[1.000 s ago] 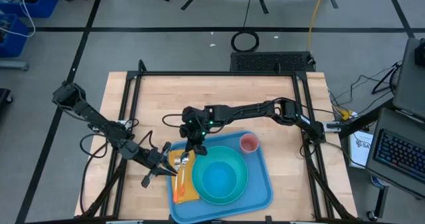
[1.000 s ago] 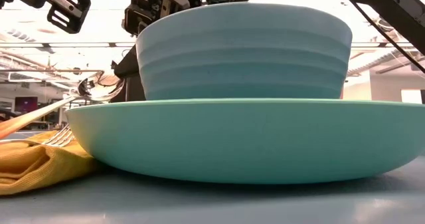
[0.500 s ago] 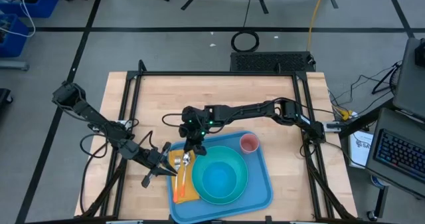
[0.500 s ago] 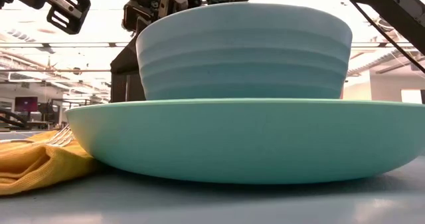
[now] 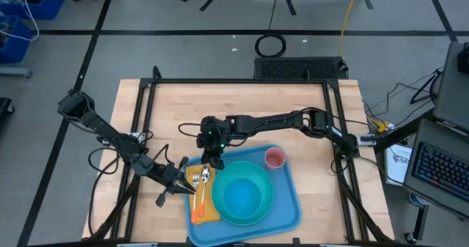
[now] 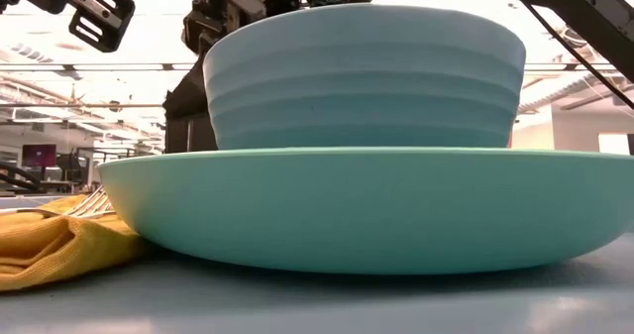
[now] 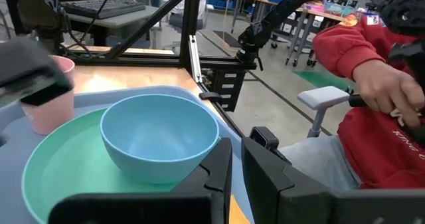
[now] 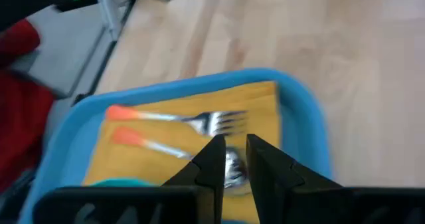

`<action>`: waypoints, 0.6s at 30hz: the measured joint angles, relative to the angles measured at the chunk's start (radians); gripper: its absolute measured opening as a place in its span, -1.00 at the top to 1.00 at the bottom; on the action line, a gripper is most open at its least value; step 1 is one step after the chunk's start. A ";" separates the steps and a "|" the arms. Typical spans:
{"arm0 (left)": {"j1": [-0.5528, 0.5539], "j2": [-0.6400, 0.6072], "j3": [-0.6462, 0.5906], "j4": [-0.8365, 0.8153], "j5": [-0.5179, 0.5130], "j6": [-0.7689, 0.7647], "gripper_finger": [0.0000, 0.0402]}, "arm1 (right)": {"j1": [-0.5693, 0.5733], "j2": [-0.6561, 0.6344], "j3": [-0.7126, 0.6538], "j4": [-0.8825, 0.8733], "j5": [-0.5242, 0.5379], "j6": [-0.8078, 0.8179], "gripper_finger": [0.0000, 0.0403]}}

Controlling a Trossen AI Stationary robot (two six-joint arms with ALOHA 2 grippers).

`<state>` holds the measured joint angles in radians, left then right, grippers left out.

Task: Set up tray
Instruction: Adjust the fork on the napkin

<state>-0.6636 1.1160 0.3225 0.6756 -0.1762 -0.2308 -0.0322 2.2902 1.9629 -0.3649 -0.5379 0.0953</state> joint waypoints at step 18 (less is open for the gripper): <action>0.005 0.000 0.000 0.043 -0.087 -0.153 0.81 | 0.148 -0.173 0.001 0.039 0.333 -0.103 1.00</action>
<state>-0.6583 1.1156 0.3225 0.7182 -0.2631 -0.3843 0.1160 2.1176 1.9642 -0.3263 -0.2045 -0.0072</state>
